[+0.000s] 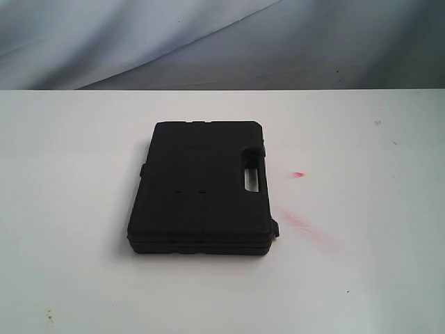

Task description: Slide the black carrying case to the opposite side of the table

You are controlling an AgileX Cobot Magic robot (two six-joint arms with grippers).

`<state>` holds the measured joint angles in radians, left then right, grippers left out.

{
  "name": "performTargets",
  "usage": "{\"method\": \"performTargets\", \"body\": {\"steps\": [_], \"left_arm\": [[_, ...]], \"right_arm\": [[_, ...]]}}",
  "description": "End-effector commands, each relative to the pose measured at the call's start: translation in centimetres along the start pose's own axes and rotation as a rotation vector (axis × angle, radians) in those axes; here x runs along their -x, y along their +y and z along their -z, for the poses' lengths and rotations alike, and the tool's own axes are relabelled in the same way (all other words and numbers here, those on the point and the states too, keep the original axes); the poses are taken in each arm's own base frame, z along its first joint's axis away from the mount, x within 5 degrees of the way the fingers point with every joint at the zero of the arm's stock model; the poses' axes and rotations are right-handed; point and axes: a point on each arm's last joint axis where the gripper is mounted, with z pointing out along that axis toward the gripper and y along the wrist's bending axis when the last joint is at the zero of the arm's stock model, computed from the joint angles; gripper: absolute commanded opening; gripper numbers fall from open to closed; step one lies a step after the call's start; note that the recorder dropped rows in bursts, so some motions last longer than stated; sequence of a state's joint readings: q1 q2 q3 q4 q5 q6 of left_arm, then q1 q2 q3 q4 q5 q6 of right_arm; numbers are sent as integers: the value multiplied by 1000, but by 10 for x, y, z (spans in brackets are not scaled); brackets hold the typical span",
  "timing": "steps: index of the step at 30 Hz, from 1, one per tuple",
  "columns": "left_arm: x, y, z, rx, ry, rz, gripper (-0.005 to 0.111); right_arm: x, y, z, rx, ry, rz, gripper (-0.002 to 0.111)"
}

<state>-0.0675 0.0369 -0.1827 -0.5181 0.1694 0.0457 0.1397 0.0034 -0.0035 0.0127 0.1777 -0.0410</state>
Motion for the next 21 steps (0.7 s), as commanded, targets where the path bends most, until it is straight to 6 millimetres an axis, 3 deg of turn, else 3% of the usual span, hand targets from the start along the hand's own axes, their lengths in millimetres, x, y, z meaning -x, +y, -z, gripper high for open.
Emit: {"method": "performTargets", "body": {"steps": [1,8,21], "left_arm": [[17,-9,-10,5,49,-37,0],[35,-23,-40,3,220,-81,0],[54,-63,-125,-303,596,-83,0]], "right_arm": [[0,0,0,0,-15,7,0],[0,0,0,0,-15,7,0],[0,0,0,0,-15,7,0]]}}
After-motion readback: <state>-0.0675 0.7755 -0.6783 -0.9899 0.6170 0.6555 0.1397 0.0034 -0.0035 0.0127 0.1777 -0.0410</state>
